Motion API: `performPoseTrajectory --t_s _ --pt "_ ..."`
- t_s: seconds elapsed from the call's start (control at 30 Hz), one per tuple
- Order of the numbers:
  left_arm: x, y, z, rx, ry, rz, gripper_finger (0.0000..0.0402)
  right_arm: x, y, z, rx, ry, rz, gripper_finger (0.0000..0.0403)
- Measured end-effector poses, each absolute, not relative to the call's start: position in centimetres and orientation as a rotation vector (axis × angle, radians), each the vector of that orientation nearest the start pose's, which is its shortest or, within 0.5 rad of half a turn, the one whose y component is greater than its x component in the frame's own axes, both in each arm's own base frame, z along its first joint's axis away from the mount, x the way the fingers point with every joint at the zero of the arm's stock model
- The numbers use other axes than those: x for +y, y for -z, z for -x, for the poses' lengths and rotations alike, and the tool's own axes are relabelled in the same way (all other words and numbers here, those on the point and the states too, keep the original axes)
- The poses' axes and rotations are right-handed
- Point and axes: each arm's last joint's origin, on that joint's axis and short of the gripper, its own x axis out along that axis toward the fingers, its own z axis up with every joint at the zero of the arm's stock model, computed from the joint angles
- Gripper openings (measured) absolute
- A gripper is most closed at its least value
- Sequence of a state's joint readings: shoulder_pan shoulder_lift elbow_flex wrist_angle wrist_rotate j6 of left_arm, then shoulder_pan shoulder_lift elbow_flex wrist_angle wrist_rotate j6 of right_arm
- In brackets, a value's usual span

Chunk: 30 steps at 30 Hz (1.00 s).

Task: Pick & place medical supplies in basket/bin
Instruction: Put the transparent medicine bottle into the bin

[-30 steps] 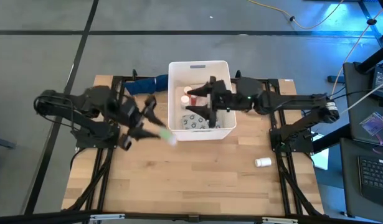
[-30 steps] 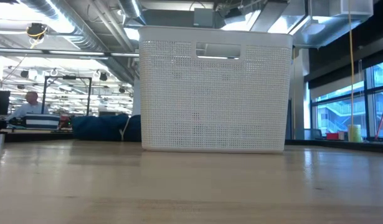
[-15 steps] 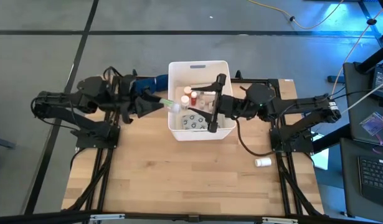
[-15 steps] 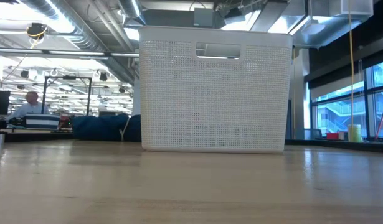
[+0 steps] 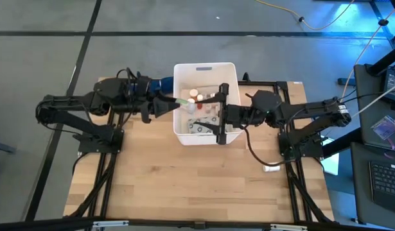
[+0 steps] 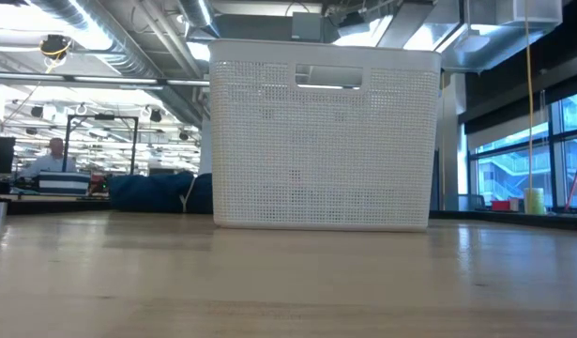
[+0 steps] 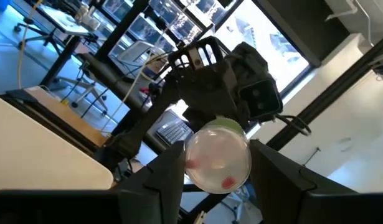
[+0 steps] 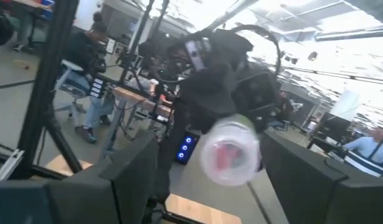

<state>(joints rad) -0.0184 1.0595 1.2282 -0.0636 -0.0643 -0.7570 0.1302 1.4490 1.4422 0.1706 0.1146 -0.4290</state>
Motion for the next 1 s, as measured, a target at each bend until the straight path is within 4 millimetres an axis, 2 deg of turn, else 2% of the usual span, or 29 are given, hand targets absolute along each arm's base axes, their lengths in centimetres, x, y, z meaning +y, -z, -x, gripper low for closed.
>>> performPoseTrajectory --t_s 0.23,0.63,0.77,1.0 --pt "-0.03 -44.38 -22.04 -0.122 -0.008 0.765 0.0155 3.80 -43.67 -32.82 -0.127 0.109 0.405 0.0282" --pt "-0.04 -44.03 -22.72 -0.109 -0.012 0.757 0.0153 3.91 -42.98 -33.52 -0.106 0.105 0.375 0.0277" --pt "-0.04 -44.03 -22.72 -0.108 -0.013 0.741 0.0152 3.90 -43.07 -33.50 -0.115 0.107 0.370 0.0248" --pt "-0.05 -44.03 -22.70 -0.107 -0.011 0.740 0.0154 3.90 -43.09 -33.49 -0.117 0.101 0.370 0.0167"
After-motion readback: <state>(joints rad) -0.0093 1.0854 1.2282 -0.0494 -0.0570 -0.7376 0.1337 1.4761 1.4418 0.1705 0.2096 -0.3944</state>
